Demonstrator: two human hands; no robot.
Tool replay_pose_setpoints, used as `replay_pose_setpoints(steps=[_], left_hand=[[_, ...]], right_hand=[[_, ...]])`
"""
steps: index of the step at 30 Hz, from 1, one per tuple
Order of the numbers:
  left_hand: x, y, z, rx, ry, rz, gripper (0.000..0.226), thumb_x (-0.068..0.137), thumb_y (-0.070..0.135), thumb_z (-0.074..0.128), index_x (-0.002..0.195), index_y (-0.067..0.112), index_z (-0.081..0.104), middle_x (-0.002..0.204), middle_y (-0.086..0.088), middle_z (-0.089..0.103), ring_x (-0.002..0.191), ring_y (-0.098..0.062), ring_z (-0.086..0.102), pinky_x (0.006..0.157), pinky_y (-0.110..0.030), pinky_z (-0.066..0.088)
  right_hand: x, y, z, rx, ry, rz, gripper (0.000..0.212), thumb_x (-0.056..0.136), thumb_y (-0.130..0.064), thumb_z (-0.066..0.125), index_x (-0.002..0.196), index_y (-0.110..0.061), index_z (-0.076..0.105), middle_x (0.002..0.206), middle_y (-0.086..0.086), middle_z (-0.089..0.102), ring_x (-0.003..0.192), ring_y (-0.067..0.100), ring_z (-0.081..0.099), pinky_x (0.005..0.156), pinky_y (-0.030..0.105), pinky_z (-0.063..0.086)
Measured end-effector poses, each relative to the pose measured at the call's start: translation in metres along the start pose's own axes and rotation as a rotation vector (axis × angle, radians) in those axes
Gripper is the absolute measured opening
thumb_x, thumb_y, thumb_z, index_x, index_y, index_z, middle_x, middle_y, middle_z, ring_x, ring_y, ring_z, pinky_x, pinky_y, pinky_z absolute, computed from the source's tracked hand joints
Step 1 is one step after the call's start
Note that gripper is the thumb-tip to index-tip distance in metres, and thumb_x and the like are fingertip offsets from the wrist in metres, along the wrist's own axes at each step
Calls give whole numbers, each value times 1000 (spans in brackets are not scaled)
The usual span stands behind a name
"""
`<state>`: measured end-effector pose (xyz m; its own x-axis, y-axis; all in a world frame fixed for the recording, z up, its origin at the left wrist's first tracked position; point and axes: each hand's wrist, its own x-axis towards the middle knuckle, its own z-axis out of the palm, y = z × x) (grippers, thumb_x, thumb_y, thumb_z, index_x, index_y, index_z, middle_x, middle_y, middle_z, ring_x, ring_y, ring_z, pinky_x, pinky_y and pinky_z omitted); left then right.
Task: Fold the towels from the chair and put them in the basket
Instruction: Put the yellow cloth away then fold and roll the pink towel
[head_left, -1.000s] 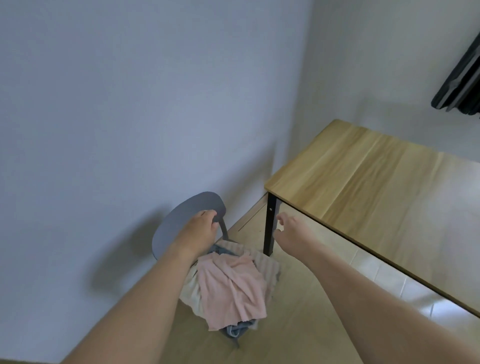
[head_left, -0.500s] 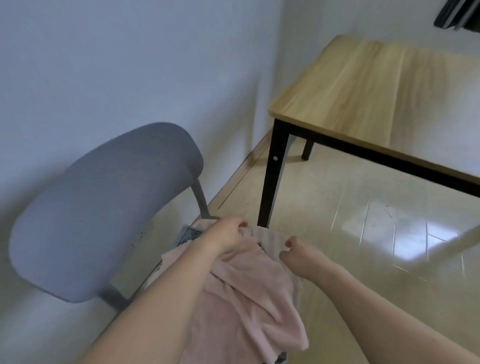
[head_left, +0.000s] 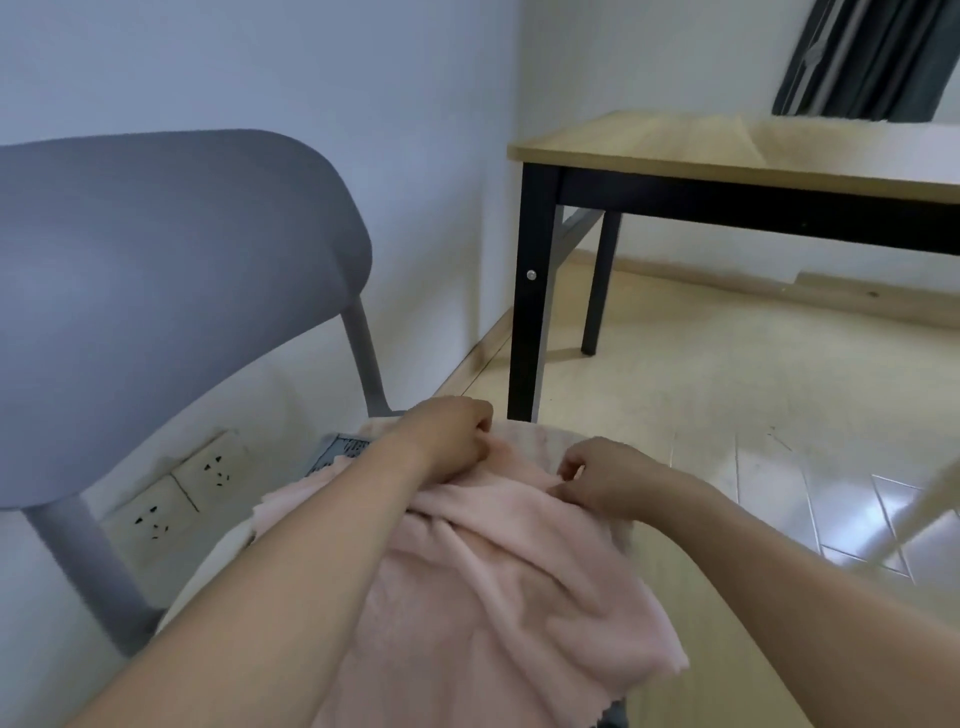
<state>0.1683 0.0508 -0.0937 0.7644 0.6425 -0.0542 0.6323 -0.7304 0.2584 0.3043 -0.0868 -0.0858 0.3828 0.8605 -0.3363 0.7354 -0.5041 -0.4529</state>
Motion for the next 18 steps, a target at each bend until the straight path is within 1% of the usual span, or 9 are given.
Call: replay_pose_setpoints(steps=[1,2,4,5,7,10,13,16,18], left_hand=[[-5,0,-2,-19,32,2,9,85,18,44,84,23,52,85,4,58,79,-18,54,63,-28,41],[-10,1,-5,-54,61,5,10,85,18,43,82,23,51,83,4,58,77,-18,53,60,-28,41],[-24,6,-15,-163,124,3,13,85,19,43,73,23,47,76,4,55,69,-17,49,55,-27,35],[-33,10,-23,-231,158,1,16,85,21,44,69,21,45,72,3,52,65,-17,45,53,-28,32],[-50,17,-44,-348,226,16,25,87,23,47,65,16,40,64,2,43,60,-18,38,53,-29,29],[-83,26,-83,-392,295,36,27,86,20,48,61,12,41,57,0,37,56,-18,34,53,-30,30],[-122,37,-129,-489,422,38,28,82,24,48,56,17,40,54,3,35,51,-17,33,48,-29,32],[-167,54,-173,-578,540,120,33,82,24,50,56,22,29,55,6,26,52,-14,26,49,-28,26],[-196,66,-197,-590,589,156,30,87,17,50,63,18,32,58,5,24,52,-9,23,46,-22,22]], right_hand=[[-4,-3,3,-38,84,-38,9,88,-28,60,91,-23,66,96,-4,65,86,15,57,70,24,45],[-9,-5,6,-40,163,-67,15,89,-24,57,96,-23,70,104,-4,67,93,16,59,76,25,48],[-21,-12,11,7,315,-109,25,91,-20,51,104,-22,71,109,-4,67,101,17,60,85,30,49],[-28,-17,12,46,384,-124,25,92,-20,47,103,-22,70,107,-3,66,101,18,59,86,33,49],[-46,-29,5,199,481,-133,21,97,-22,40,100,-22,60,101,-1,62,93,19,56,79,34,45],[-86,-51,-16,359,521,-200,19,101,-25,34,103,-21,52,98,-3,57,82,13,50,67,29,38],[-136,-73,-44,294,547,-335,17,98,-36,43,89,-25,51,79,-8,52,68,6,46,55,24,33],[-185,-90,-70,155,455,-367,26,89,-43,58,80,-19,55,74,-6,53,67,13,49,57,28,37],[-212,-93,-85,72,397,-331,31,85,-41,61,79,-11,59,76,-1,57,72,18,54,62,31,40]])
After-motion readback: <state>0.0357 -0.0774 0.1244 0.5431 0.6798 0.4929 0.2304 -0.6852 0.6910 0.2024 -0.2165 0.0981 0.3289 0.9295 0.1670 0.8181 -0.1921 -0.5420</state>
